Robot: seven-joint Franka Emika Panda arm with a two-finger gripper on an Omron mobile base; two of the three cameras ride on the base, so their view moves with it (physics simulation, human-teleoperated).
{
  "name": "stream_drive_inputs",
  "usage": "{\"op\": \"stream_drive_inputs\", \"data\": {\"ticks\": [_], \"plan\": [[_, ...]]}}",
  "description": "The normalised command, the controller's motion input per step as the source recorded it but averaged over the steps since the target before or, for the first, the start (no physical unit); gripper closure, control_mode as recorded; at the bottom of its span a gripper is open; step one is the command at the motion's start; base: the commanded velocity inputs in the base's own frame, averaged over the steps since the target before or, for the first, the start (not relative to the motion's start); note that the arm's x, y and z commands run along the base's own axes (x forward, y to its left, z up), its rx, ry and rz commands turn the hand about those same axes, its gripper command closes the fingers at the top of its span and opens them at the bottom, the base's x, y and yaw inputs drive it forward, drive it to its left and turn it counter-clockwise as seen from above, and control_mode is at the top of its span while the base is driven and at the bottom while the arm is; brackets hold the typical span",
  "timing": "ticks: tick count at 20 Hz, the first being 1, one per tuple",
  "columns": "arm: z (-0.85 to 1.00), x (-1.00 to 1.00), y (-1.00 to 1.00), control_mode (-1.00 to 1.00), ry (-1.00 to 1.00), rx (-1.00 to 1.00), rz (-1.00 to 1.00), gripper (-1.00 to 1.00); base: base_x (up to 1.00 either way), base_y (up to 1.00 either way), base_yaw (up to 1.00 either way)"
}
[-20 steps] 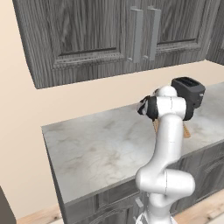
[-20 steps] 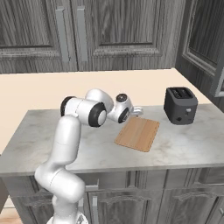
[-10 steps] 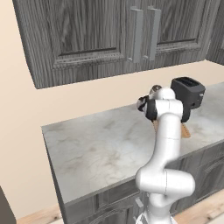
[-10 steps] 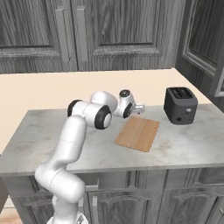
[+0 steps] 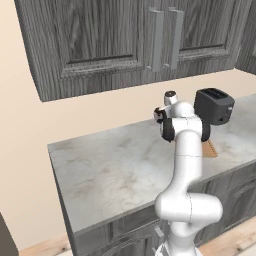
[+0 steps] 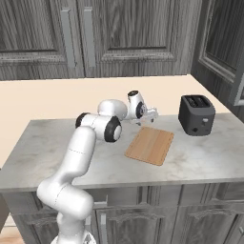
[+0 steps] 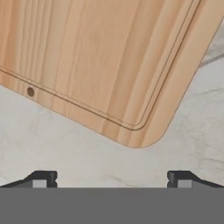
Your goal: Move the cutting board and knife to the sink. Then move spray from the cabinet to the counter.
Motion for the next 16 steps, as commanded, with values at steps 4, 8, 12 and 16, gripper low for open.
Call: {"op": "stream_drive_inputs", "data": {"ticks": [4, 8, 12, 16], "plan": [[-0.75, -0.56, -0.43, -1.0, 0.31, -0.06, 0.0, -1.0, 0.0, 0.0, 0.0], [-0.83, -0.98, -0.61, -1.0, 0.26, 0.0, 0.0, -1.0, 0.0, 0.0, 0.0], [-0.44, -0.61, -0.4, -1.0, 0.15, 0.0, 0.0, -1.0, 0.0, 0.0, 0.0], [0.0, -0.02, 0.0, -1.0, 0.0, 0.0, 0.0, -1.0, 0.0, 0.0, 0.0]]}}
